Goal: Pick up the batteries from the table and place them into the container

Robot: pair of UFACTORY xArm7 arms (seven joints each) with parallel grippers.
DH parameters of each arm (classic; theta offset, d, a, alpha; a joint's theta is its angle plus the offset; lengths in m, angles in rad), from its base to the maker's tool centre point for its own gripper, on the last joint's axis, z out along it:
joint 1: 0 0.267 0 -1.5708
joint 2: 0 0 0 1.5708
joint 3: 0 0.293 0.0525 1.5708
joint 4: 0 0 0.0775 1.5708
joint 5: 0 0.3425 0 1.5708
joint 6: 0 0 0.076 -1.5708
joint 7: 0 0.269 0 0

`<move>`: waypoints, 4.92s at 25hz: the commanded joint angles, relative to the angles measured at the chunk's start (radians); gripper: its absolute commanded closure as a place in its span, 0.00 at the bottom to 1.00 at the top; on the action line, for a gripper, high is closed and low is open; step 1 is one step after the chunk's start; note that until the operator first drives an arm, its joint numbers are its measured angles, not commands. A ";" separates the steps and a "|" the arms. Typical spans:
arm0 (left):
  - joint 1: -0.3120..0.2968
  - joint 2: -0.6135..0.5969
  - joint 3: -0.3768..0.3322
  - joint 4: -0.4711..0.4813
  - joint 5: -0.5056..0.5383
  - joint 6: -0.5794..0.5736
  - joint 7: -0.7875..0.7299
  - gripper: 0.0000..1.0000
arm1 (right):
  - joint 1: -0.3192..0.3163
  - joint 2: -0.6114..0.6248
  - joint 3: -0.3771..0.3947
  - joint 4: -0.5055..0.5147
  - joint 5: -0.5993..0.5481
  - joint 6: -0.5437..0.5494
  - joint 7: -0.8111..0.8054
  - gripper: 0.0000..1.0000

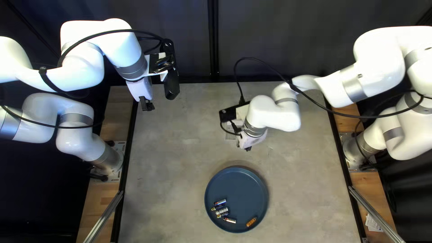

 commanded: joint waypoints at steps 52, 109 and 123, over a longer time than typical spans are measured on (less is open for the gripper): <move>0.000 0.000 0.000 0.000 0.000 0.000 0.000 0.00 | 0.228 0.182 -0.078 0.032 -0.083 -0.093 -0.177 0.21; 0.000 0.000 0.000 0.000 0.000 0.000 0.000 0.00 | 0.246 0.013 -0.100 -0.151 -0.027 -0.134 0.074 0.00; 0.000 0.000 0.000 0.000 0.000 0.000 0.000 0.00 | 0.179 0.111 -0.049 -0.111 0.109 -0.221 -0.332 0.00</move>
